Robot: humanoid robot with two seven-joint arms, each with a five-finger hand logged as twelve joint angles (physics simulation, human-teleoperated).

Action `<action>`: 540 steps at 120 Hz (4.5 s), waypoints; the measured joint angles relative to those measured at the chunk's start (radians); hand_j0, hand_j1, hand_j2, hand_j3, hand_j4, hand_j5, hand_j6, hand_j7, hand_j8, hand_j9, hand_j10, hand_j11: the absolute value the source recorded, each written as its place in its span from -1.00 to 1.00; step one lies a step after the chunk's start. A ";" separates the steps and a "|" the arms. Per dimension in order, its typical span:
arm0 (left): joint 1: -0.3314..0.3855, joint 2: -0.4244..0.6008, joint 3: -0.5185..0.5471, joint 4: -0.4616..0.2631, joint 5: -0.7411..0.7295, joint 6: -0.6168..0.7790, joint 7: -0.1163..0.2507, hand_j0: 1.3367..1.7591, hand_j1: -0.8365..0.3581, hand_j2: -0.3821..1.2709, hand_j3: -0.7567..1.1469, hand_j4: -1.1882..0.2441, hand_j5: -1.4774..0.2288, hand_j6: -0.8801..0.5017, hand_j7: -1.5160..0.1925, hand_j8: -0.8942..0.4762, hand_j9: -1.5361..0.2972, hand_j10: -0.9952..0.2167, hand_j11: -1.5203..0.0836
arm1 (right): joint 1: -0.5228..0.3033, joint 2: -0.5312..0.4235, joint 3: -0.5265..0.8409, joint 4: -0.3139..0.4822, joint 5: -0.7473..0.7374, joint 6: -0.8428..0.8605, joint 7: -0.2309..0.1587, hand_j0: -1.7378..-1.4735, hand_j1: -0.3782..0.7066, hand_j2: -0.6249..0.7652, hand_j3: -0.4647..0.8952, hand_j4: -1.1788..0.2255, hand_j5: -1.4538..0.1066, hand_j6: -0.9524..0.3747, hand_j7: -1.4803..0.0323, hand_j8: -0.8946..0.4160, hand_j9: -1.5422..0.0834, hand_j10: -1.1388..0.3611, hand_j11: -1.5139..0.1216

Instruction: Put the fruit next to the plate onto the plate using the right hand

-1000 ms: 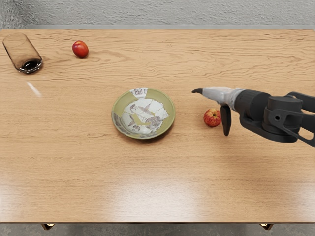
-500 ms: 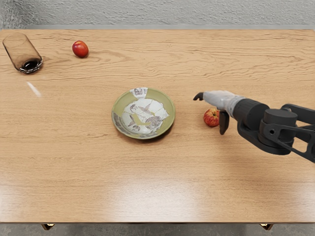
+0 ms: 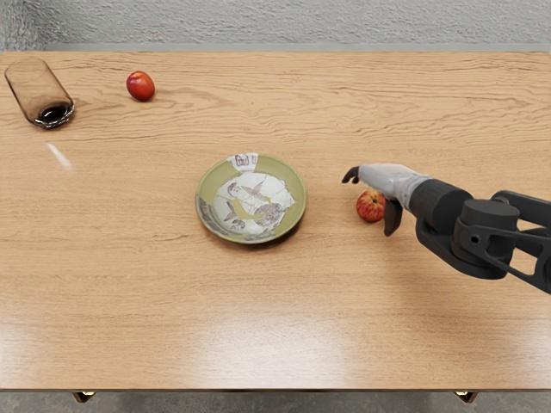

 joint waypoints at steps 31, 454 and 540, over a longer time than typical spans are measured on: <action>0.000 0.000 0.000 0.000 0.000 0.000 0.000 0.52 0.98 -0.54 -0.21 0.66 0.73 0.27 0.77 0.30 0.68 0.64 0.90 | -0.006 0.000 0.000 -0.006 -0.001 -0.015 0.000 -0.40 -0.29 -0.18 -0.32 0.25 0.36 -0.02 0.44 -0.10 0.42 0.12 0.37; 0.000 0.000 0.000 0.000 0.000 0.000 0.000 0.52 0.98 -0.54 -0.20 0.66 0.73 0.27 0.77 0.30 0.68 0.64 0.90 | 0.031 0.363 0.156 -0.095 0.017 -0.031 0.000 -0.40 -0.25 -0.12 -0.32 0.21 0.30 -0.02 0.39 -0.09 0.36 0.10 0.32; 0.011 0.000 0.000 -0.001 0.000 0.000 0.000 0.52 0.98 -0.54 -0.21 0.66 0.73 0.27 0.77 0.30 0.68 0.64 0.90 | -0.021 -0.219 0.495 -0.075 1.197 0.550 0.000 -0.40 -0.63 -0.14 -0.32 0.47 0.62 0.22 0.71 0.14 0.67 0.33 0.62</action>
